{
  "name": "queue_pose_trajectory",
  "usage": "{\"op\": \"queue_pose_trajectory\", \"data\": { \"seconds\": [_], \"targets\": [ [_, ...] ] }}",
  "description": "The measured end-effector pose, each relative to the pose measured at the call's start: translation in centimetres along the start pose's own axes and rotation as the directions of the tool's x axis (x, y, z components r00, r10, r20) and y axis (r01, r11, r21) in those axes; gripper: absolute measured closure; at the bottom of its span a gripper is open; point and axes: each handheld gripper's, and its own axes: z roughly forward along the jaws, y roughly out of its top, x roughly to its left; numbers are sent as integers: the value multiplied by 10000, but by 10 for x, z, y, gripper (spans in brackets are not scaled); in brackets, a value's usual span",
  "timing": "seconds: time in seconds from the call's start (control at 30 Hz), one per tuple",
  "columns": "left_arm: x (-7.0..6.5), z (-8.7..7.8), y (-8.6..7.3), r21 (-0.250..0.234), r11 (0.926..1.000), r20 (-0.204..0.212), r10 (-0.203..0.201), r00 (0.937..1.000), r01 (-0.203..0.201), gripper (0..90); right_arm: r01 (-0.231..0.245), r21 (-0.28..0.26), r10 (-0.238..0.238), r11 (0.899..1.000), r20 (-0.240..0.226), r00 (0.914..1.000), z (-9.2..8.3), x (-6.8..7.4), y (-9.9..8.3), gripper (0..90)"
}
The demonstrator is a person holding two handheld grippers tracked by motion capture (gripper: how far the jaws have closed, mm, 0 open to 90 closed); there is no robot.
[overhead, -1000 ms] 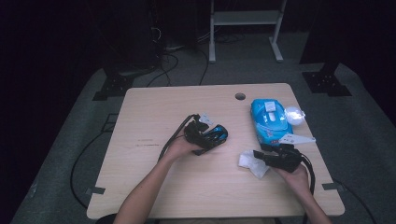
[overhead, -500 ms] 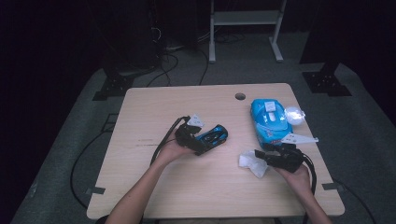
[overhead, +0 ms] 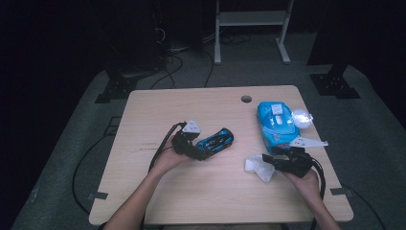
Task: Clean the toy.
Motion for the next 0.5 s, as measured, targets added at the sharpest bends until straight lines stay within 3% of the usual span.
{"op": "queue_pose_trajectory", "data": {
  "seconds": [0.5],
  "targets": [
    [0,-20,-20,-165,9997,-244,-202,9995,198,95,41,115,-42,9999,126,9999,-1,-1,-2,385]
  ]
}}
